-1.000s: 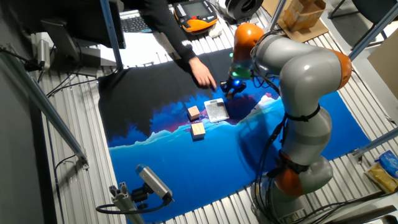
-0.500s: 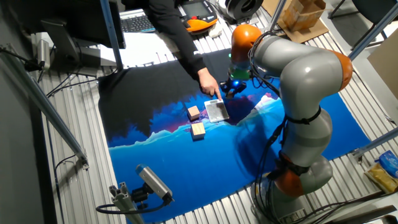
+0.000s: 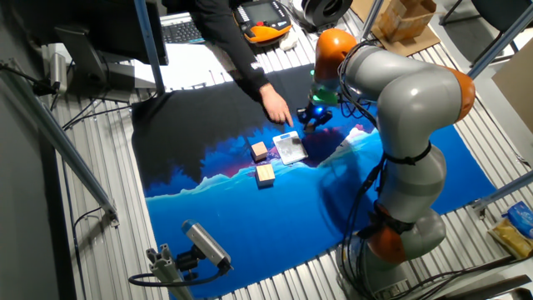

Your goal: Place the block on the scale

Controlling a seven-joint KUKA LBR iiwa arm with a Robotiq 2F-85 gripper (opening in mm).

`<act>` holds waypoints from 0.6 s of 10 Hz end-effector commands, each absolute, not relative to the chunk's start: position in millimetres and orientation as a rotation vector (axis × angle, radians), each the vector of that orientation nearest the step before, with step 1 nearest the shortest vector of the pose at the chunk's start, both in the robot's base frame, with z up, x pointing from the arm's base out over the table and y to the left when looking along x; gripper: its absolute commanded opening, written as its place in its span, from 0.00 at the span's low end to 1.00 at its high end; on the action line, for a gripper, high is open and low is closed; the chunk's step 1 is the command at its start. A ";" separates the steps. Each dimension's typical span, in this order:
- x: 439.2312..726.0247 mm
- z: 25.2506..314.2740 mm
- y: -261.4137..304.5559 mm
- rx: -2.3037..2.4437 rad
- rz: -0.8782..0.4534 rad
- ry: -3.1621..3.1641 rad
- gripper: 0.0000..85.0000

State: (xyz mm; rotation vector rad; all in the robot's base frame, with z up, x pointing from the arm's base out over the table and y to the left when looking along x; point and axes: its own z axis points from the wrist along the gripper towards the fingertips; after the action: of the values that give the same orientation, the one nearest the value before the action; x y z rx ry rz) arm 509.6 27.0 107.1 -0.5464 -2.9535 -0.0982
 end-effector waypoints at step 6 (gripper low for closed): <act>485.3 88.0 61.6 -0.715 -0.079 -3.019 0.00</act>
State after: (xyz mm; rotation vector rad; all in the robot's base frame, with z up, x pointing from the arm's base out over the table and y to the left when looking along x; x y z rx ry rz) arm 484.8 60.5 87.1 -0.7203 -3.0187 -0.0838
